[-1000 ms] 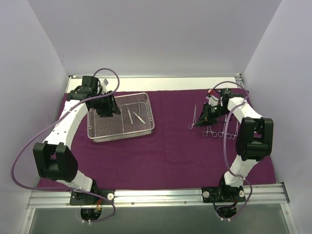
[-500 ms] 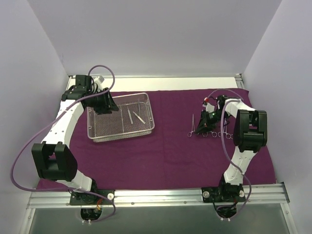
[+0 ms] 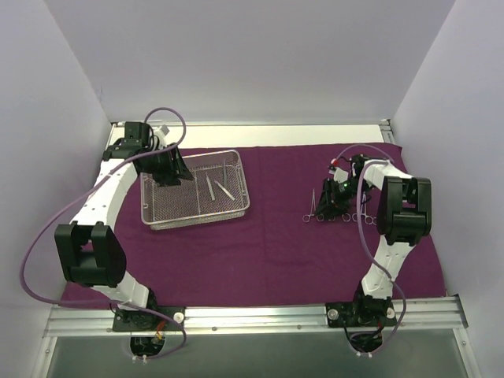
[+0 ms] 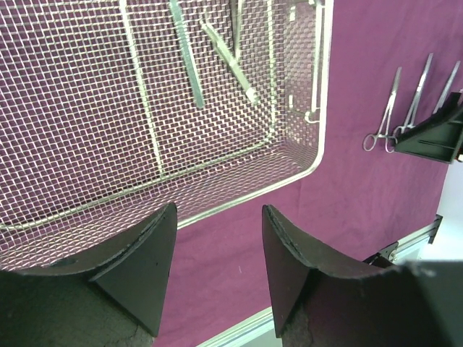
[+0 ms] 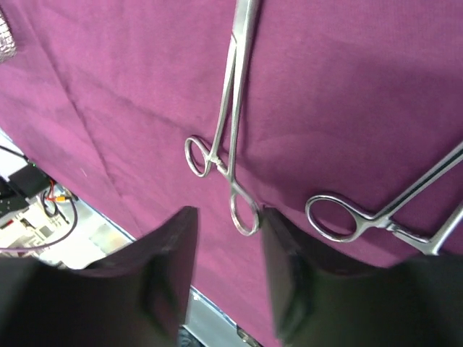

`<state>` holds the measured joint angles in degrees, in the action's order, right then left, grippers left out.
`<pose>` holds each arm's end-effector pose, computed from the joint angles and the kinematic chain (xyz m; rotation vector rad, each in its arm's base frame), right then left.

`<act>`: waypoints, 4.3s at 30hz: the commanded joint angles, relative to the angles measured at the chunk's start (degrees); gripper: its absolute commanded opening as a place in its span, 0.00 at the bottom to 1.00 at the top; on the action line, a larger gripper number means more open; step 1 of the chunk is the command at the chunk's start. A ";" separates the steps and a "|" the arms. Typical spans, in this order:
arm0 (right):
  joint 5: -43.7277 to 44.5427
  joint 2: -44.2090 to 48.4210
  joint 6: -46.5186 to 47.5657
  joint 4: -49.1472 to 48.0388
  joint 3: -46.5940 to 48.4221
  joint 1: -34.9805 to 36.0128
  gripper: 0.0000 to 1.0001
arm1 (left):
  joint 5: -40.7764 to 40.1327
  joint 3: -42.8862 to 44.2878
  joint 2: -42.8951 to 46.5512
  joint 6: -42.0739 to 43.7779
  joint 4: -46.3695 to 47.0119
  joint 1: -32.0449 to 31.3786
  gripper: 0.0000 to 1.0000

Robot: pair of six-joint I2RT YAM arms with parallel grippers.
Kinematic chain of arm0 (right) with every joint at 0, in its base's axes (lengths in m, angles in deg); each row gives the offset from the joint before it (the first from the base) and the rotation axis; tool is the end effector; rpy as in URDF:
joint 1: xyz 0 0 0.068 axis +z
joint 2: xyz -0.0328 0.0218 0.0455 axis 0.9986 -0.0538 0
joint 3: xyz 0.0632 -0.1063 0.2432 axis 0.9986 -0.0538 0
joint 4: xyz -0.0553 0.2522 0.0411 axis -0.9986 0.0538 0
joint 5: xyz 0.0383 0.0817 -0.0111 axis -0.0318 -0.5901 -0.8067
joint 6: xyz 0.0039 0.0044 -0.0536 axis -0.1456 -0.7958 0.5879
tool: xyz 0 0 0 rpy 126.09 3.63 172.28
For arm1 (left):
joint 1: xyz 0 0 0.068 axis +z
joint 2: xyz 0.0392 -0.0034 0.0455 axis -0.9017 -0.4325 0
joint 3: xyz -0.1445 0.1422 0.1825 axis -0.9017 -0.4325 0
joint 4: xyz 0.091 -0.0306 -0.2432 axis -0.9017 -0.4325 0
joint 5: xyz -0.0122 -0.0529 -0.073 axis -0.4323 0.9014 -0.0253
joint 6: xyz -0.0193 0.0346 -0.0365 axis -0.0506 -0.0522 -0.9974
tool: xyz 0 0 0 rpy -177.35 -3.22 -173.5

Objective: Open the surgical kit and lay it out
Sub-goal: Place the medical item in the surgical kit, then pick up the medical item from the container, then place the medical item in the surgical kit.

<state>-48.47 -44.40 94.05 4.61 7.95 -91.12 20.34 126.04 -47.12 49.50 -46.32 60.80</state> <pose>0.3642 -0.0026 0.1466 -0.1179 2.6914 1.0239 0.3337 -0.0355 0.3082 -0.2328 2.5590 -0.7083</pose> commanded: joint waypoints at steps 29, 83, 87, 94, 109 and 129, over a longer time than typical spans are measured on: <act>41.71 -14.52 -10.84 -8.85 53.59 41.64 0.50 | -25.48 6.49 0.05 -6.45 -8.79 -3.64 0.57; 47.34 -34.41 -23.50 -17.89 63.55 47.63 0.00 | -17.84 -2.40 8.85 -3.38 -5.80 0.06 0.56; 40.85 -25.11 -23.76 -20.88 58.28 47.36 0.00 | -9.95 -1.60 7.88 -1.01 -2.21 0.32 0.59; 20.73 -12.18 -25.17 -27.39 43.00 44.20 0.00 | 9.92 -1.34 5.95 -1.17 4.75 1.55 0.62; -1.18 5.94 -23.40 -35.91 17.40 42.17 0.00 | 25.24 -12.50 8.06 -17.43 21.28 2.44 0.64; 7.87 4.80 -19.19 -29.33 23.28 46.92 0.00 | 10.29 -7.76 3.75 -24.12 8.80 -3.98 0.57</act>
<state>-42.27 -42.49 73.40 -25.77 29.24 -44.63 33.28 115.27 -43.77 26.01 -35.30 56.87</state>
